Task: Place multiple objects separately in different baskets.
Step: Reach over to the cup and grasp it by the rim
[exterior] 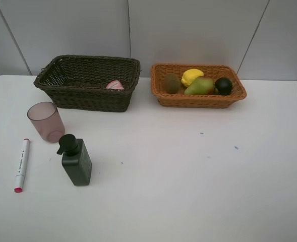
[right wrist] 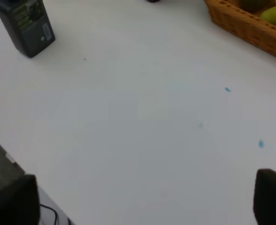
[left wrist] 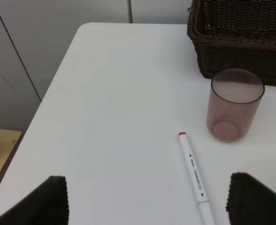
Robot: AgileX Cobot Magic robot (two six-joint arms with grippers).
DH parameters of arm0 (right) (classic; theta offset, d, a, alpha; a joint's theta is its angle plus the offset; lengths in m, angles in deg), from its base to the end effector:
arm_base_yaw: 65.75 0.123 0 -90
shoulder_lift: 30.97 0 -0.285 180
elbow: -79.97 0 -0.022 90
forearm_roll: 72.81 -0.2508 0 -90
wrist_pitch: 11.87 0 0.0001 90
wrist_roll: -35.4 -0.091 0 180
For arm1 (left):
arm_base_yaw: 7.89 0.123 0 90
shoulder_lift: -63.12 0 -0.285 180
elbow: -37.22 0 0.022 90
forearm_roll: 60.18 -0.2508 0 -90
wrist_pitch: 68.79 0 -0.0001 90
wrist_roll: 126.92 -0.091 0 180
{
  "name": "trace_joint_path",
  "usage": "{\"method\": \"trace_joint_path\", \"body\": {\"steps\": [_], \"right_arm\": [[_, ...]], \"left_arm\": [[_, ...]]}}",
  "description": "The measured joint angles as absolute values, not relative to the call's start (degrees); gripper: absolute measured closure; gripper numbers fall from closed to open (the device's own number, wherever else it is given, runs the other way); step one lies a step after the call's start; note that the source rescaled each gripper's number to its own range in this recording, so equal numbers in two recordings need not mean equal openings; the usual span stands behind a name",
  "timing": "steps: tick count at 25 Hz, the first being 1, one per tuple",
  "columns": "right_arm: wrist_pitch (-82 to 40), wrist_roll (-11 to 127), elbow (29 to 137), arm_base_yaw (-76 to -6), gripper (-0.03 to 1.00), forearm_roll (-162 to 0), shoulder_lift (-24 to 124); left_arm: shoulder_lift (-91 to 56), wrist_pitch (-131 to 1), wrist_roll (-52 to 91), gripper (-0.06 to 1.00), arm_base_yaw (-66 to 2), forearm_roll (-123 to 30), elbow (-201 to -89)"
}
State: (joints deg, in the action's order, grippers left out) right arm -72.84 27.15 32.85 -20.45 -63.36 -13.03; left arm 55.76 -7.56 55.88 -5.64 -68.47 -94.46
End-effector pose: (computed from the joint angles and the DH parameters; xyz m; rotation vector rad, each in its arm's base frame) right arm 0.0234 0.0051 0.2839 -0.7075 2.0884 0.3233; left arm -0.0077 0.0112 0.2785 -0.0981 2.0337 0.1669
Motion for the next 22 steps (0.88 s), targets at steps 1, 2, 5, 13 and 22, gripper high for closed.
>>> {"method": "trace_joint_path", "body": {"steps": [1,2,5,13,22], "right_arm": [[-72.84,26.96,32.85,-21.54,-0.03,-63.19,-13.03],[-72.84,26.72,32.85,-22.87,-0.03,-63.11,-13.03],[-72.84,26.37,32.85,-27.6,-0.03,-62.88,-13.03],[-72.84,26.32,32.85,-42.69,-0.03,-62.78,-13.03],[-72.84,26.2,32.85,-59.78,-0.03,-62.27,-13.03]], "left_arm": [[55.76,-7.56,55.88,0.05,-5.64,-68.47,-94.46],[55.76,-7.56,55.88,0.05,-5.64,-68.47,-94.46],[55.76,-7.56,55.88,0.05,-5.64,-68.47,-94.46],[55.76,-7.56,55.88,0.05,-5.64,-68.47,-94.46],[55.76,-7.56,55.88,0.05,-5.64,-68.47,-94.46]]}}
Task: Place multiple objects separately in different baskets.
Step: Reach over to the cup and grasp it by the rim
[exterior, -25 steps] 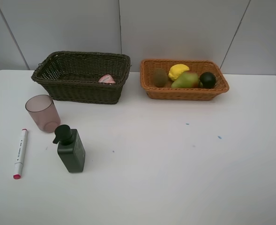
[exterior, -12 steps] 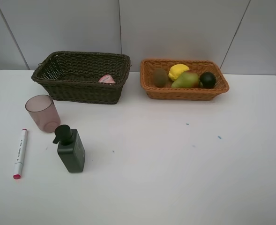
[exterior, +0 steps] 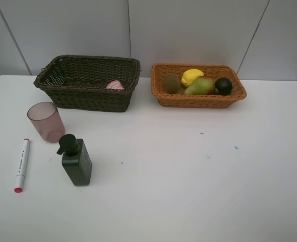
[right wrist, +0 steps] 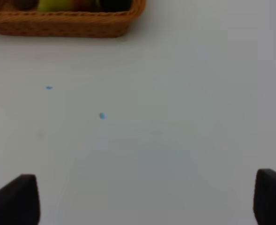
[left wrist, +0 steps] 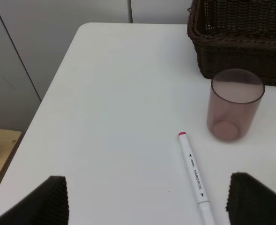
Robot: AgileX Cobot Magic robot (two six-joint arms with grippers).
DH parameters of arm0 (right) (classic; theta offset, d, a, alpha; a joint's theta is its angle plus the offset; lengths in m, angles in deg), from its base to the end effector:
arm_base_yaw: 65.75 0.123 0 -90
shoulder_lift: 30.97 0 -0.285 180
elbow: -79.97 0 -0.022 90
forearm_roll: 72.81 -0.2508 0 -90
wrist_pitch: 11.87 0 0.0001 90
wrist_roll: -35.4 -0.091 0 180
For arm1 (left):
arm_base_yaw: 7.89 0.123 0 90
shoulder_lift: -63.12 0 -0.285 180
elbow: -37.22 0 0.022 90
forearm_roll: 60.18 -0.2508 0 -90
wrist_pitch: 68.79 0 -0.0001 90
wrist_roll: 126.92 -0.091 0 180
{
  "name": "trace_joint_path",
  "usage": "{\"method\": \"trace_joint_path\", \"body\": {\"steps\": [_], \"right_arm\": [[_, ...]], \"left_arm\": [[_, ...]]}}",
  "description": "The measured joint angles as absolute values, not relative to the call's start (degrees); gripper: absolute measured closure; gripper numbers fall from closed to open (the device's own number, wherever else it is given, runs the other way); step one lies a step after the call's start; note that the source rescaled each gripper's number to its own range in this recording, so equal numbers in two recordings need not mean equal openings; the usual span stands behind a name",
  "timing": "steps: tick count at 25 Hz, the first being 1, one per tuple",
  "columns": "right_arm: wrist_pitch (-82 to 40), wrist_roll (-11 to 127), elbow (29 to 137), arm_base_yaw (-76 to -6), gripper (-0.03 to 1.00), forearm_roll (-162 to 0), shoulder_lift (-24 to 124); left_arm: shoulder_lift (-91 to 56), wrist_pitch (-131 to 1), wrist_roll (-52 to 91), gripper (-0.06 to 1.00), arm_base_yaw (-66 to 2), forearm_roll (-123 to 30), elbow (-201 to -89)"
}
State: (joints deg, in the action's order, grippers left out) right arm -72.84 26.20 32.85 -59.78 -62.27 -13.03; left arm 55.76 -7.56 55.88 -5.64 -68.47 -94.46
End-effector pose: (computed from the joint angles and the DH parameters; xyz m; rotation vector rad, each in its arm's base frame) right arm 0.0214 -0.0124 0.2841 0.0535 2.1836 -0.0772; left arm -0.0077 0.0112 0.2785 -0.0981 2.0337 0.1669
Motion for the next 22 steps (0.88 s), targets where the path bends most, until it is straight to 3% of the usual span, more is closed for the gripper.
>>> {"method": "trace_joint_path", "body": {"steps": [8,22], "right_arm": [[-72.79,26.2,32.85,-66.07,-0.03,-62.27,-19.51],[-72.83,26.2,32.85,-68.56,-0.03,-62.26,-23.44]], "left_arm": [[55.76,-7.56,55.88,0.05,-5.64,-68.47,-94.46],[55.76,-7.56,55.88,0.05,-5.64,-68.47,-94.46]]}}
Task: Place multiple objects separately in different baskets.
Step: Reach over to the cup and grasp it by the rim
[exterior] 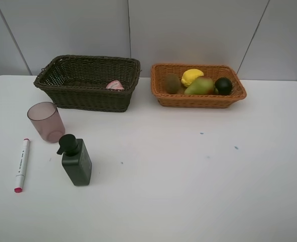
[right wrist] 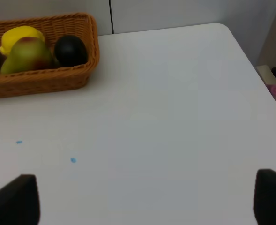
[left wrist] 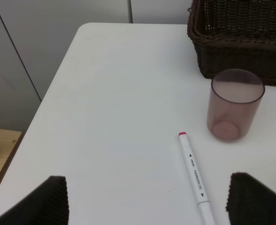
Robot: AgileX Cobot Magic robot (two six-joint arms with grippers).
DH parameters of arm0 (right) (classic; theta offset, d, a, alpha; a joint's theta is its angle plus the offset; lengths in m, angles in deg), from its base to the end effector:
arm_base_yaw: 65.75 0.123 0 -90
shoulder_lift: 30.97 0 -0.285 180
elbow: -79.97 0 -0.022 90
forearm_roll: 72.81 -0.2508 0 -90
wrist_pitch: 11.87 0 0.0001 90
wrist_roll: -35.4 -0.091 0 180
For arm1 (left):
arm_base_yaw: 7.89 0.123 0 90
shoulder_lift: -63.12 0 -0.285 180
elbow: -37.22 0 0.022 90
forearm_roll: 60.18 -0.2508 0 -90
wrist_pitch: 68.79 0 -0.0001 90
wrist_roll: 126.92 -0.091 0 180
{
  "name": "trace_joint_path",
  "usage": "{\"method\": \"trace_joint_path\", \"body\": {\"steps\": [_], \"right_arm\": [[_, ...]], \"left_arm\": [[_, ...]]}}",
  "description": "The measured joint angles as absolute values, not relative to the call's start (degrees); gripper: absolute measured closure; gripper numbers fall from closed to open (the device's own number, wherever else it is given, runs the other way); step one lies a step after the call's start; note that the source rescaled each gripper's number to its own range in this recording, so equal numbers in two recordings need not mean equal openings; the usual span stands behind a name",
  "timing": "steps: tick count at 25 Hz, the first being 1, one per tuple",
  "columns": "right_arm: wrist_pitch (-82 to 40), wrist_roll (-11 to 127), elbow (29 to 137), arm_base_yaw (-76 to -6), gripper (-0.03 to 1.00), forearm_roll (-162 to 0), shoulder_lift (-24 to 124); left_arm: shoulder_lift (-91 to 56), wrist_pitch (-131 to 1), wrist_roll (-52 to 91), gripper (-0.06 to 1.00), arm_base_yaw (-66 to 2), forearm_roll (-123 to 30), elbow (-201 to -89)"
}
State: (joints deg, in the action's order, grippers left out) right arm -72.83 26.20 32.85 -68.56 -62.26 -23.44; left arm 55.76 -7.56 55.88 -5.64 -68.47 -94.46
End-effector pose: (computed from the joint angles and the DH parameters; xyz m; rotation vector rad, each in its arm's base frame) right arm -0.0102 -0.0141 0.2851 0.2220 1.9952 -0.1479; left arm -0.0077 0.0112 0.2785 -0.0981 2.0337 0.1669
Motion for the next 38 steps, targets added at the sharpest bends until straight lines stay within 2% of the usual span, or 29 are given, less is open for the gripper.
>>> {"method": "trace_joint_path", "body": {"steps": [38], "right_arm": [[-72.83,26.39,32.85,-68.79,-0.03,-62.45,-23.44]], "left_arm": [[55.76,-7.56,55.88,0.05,-5.64,-68.55,-94.46]]}}
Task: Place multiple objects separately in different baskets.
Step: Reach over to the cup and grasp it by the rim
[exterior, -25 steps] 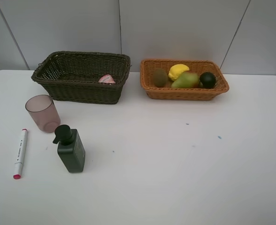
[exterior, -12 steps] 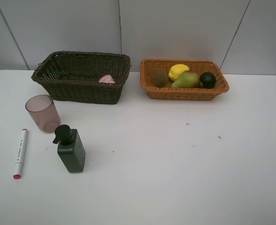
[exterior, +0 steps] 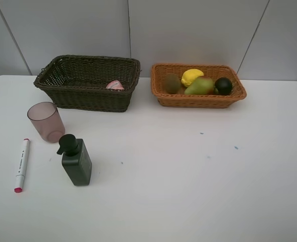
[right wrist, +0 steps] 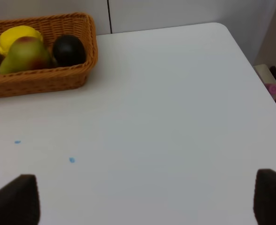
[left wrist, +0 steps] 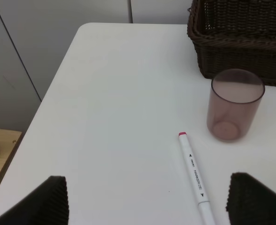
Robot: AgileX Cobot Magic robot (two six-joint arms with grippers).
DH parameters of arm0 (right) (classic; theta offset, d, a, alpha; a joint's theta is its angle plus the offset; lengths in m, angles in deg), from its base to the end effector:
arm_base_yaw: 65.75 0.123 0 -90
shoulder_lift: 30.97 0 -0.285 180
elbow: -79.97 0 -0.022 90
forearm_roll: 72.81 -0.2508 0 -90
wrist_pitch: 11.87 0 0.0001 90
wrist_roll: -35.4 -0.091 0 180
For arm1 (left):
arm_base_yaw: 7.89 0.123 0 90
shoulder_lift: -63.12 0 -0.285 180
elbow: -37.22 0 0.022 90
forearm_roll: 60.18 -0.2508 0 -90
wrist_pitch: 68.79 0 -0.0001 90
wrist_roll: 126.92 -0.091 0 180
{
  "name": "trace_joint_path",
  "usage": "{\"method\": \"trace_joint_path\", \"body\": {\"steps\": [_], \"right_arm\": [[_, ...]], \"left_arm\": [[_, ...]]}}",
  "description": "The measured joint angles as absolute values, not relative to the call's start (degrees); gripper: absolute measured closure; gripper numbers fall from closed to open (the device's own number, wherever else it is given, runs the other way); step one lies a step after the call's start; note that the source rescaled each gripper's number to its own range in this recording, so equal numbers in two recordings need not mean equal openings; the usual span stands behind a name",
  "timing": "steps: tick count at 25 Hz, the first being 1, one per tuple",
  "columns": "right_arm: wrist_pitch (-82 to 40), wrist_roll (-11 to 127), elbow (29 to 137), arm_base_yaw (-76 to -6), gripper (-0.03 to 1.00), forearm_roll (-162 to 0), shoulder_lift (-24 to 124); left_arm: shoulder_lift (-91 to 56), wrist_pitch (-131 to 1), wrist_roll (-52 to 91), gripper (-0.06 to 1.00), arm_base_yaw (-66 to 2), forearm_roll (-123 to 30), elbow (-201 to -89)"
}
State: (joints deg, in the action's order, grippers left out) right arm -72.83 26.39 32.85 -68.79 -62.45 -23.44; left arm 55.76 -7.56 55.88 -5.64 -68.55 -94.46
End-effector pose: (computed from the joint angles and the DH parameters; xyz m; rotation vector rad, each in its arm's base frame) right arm -0.0102 -0.0138 0.2850 0.2225 1.9957 -0.1487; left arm -0.0077 0.0113 0.2785 -0.0981 2.0336 0.1686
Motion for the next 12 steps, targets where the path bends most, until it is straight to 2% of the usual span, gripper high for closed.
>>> {"method": "trace_joint_path", "body": {"steps": [12], "right_arm": [[-72.83,26.39,32.85,-68.79,-0.03,-62.45,-23.44]], "left_arm": [[55.76,-7.56,55.91,0.05,-5.64,-68.89,-94.46]]}}
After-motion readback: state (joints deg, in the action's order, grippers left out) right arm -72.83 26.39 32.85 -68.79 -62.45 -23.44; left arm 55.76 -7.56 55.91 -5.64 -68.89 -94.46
